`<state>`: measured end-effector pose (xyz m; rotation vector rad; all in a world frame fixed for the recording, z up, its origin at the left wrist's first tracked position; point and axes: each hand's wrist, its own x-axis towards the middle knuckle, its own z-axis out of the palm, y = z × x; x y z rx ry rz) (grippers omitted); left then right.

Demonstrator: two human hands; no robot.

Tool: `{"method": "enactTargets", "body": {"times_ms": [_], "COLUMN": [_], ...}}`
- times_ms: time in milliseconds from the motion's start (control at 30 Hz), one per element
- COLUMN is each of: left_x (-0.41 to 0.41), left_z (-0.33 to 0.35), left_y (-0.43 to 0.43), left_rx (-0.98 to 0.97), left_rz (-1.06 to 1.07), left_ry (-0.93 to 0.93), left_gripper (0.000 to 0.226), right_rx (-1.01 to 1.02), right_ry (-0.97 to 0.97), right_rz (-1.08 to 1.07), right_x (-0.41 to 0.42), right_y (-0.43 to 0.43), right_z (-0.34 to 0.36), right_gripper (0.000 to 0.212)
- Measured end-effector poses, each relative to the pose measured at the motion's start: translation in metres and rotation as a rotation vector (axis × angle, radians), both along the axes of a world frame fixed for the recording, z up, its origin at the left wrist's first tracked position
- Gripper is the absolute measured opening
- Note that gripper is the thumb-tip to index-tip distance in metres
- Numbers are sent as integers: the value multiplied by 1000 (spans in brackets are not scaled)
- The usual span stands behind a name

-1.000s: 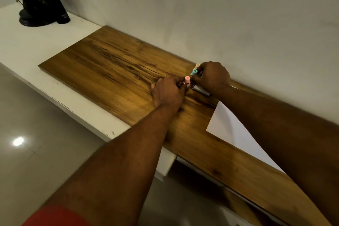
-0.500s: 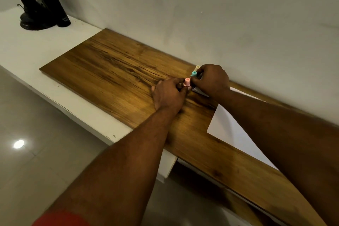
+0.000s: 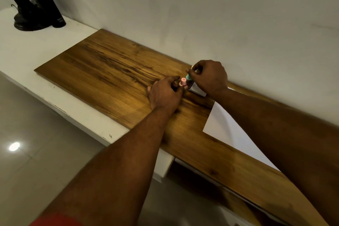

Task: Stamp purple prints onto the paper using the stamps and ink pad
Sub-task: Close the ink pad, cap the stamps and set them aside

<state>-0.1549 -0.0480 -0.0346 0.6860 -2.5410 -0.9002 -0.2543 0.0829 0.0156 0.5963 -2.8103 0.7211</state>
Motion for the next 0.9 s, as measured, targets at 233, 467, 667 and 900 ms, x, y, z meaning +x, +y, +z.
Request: {"method": "enactTargets", "body": {"times_ms": [233, 467, 667, 900], "left_x": [3, 27, 93, 149], "left_z": [-2, 13, 13, -2], "left_y": [-2, 8, 51, 91], "left_rx": [81, 141, -263, -476], "left_rz": [-7, -16, -264, -678], "left_ry": [71, 106, 113, -59], "left_gripper": [52, 70, 91, 84], "right_rx": [-127, 25, 175, 379], "right_ry": [30, -34, -202, -234], "right_rz": [25, -55, -381, -352], "right_x": [34, 88, 120, 144], "right_y": [36, 168, 291, 332], "right_z": [25, 17, 7, 17], "right_gripper": [35, 33, 74, 113]}}
